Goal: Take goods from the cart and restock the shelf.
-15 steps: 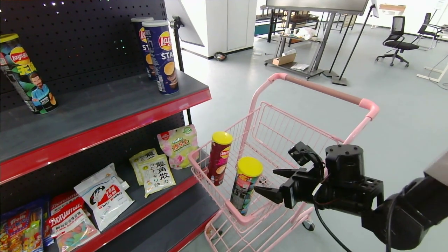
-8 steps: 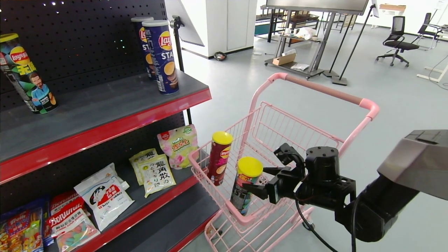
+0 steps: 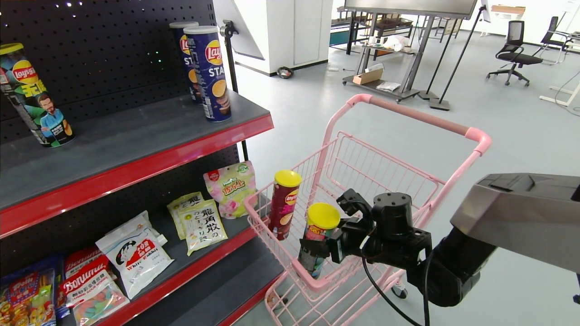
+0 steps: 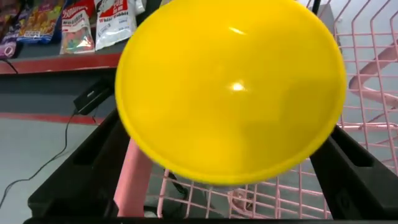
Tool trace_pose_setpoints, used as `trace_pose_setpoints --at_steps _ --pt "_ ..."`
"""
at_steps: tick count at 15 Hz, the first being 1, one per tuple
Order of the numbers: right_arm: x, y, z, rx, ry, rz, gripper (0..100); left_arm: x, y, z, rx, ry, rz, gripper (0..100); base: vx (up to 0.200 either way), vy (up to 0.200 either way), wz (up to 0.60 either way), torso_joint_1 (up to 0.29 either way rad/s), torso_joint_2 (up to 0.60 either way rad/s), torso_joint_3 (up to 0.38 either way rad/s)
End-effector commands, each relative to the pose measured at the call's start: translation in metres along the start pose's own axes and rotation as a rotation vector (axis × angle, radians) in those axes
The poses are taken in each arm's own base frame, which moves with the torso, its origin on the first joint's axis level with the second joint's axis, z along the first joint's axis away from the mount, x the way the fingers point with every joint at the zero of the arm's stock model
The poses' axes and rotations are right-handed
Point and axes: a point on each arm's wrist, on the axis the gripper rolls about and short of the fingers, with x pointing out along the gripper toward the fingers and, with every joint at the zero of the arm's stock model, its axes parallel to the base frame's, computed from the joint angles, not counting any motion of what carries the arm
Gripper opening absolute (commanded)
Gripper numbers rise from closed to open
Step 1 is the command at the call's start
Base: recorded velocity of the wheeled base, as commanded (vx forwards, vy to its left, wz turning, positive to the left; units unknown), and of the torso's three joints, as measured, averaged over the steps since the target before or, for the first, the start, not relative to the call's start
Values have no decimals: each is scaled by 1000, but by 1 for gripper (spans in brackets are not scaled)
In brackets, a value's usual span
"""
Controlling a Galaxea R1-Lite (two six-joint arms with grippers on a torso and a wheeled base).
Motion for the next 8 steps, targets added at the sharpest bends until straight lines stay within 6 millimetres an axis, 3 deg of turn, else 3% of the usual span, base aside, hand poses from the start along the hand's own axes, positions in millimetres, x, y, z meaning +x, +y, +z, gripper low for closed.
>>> trace_pose_setpoints --at_steps 1,8 --pt "7 -2 -1 8 -3 1 100 0 0 0 0 1 0 100 0 0 0 0 0 0" --pt "17 -9 -11 9 -37 -9 100 0 0 0 2 1 0 100 0 0 0 0 0 0"
